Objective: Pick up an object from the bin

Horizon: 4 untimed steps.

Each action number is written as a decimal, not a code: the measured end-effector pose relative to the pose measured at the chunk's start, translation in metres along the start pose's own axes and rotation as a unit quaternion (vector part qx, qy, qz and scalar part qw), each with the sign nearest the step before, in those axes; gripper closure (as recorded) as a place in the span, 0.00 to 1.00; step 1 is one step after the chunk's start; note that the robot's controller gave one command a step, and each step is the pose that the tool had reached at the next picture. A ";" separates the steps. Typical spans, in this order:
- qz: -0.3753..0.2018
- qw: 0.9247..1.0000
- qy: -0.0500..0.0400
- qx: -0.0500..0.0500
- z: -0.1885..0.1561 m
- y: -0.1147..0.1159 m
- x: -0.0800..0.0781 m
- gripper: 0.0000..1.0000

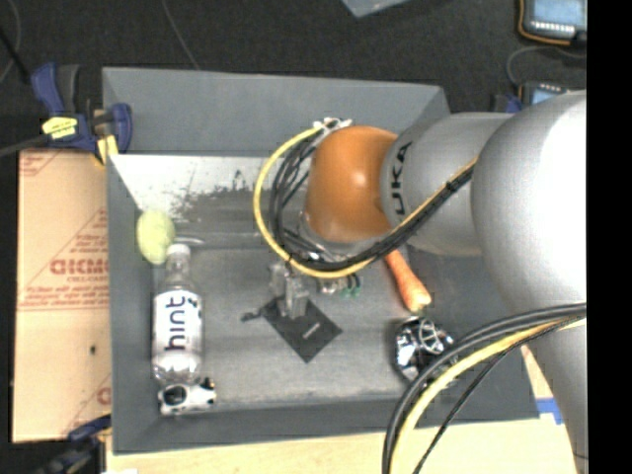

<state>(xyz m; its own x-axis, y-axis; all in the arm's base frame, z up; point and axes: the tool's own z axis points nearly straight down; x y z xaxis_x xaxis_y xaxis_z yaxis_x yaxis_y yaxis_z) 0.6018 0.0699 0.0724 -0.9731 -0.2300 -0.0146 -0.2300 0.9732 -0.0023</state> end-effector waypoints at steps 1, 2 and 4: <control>0.000 1.000 0.000 0.000 0.000 0.000 0.000 1.00; -0.007 1.000 -0.002 0.000 -0.102 0.007 -0.006 1.00; -0.032 0.999 -0.003 0.000 -0.107 -0.001 -0.003 1.00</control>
Offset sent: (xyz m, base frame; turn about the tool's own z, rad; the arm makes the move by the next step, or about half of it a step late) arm 0.0010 0.0091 0.1008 -0.0160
